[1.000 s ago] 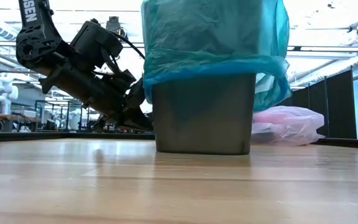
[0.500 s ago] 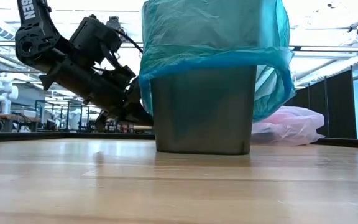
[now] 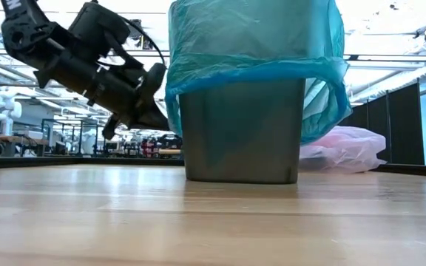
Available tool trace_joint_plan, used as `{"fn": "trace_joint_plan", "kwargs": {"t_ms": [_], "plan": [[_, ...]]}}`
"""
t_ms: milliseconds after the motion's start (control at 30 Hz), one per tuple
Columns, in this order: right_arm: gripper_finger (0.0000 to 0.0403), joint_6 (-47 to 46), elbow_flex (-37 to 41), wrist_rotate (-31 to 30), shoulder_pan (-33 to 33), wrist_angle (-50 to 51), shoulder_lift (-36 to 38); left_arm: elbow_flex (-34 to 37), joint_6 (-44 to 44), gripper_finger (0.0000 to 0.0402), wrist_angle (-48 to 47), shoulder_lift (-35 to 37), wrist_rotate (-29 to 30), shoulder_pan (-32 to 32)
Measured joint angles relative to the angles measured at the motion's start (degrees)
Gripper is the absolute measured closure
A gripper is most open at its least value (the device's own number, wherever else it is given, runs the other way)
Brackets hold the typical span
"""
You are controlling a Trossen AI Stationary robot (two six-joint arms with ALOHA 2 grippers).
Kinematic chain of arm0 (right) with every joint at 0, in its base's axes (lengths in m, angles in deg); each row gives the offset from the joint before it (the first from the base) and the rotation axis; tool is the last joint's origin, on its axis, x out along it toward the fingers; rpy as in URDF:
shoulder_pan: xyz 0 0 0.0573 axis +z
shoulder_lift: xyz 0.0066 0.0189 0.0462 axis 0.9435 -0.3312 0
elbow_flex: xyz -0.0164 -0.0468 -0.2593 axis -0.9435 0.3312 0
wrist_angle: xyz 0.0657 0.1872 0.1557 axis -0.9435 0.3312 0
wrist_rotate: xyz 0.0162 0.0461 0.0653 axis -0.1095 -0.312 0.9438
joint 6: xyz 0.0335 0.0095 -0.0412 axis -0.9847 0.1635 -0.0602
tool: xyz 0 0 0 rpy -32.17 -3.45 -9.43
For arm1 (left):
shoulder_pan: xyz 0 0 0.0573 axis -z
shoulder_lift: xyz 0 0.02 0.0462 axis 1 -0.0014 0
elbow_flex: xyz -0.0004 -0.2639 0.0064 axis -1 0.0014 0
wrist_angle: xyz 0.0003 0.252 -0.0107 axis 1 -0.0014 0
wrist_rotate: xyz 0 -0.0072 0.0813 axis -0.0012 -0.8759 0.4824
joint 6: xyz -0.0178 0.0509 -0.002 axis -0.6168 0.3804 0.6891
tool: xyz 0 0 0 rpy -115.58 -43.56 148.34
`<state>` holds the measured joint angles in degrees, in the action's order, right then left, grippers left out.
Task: Place trash/remove bag and relplace
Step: Insert the blue trash bag into the trash bin
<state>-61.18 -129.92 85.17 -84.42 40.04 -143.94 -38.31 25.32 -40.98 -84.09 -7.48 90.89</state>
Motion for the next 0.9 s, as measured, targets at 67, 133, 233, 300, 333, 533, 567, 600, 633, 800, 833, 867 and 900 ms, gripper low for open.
{"fn": "trace_joint_plan", "kwargs": {"t_ms": [67,133,233,300,333,533,567,600,633,800,833,867,900], "plan": [[0.0403,-5.6,8.3,-1.3,0.0,-6.2,6.5,1.2,-1.1,0.0402,-0.1,2.0,0.0,0.0],[0.0403,-11.6,15.8,-1.8,0.0,-12.9,12.3,2.2,-1.2,0.0402,-0.2,4.3,0.0,0.0],[0.0403,-19.3,24.8,-4.0,1.2,-20.3,18.7,3.4,-1.2,0.0402,0.0,8.3,0.1,-0.1],[0.0403,-22.4,29.6,-7.0,2.9,-22.8,21.0,3.8,-1.2,0.0402,0.1,10.6,1.3,-0.7],[0.0403,-23.7,31.8,-8.7,3.9,-24.0,21.6,3.8,-1.2,0.0402,0.2,11.6,1.5,-1.2],[0.0403,-29.7,42.9,-15.2,9.4,-33.8,21.5,2.8,-6.3,0.0402,0.6,11.3,-0.7,-6.7],[0.0403,-30.7,44.8,-16.1,10.0,-36.6,21.3,2.3,-6.7,0.0402,0.9,10.6,-1.7,-7.4],[0.0403,-31.6,46.5,-16.6,10.5,-39.2,21.0,1.7,-6.8,0.0402,0.9,9.8,-2.7,-8.1],[0.0403,-32.5,48.1,-16.8,10.8,-41.7,20.7,1.1,-6.8,0.0402,0.9,8.9,-4.0,-8.6],[0.0403,-34.6,52.7,-18.0,11.0,-50.3,17.5,-1.9,-5.3,0.0402,2.3,2.6,-8.7,-10.0],[0.0403,-34.5,53.1,-18.0,11.0,-51.4,16.6,-2.2,-5.2,0.0402,3.4,1.2,-9.1,-10.1],[0.0403,-34.5,53.2,-18.1,11.0,-52.0,15.6,-2.3,-5.3,0.0402,4.7,-0.2,-9.2,-10.1],[0.0403,-34.4,53.2,-18.2,11.0,-52.7,14.6,-2.4,-5.3,0.0402,6.1,-1.7,-9.2,-10.1]]}}
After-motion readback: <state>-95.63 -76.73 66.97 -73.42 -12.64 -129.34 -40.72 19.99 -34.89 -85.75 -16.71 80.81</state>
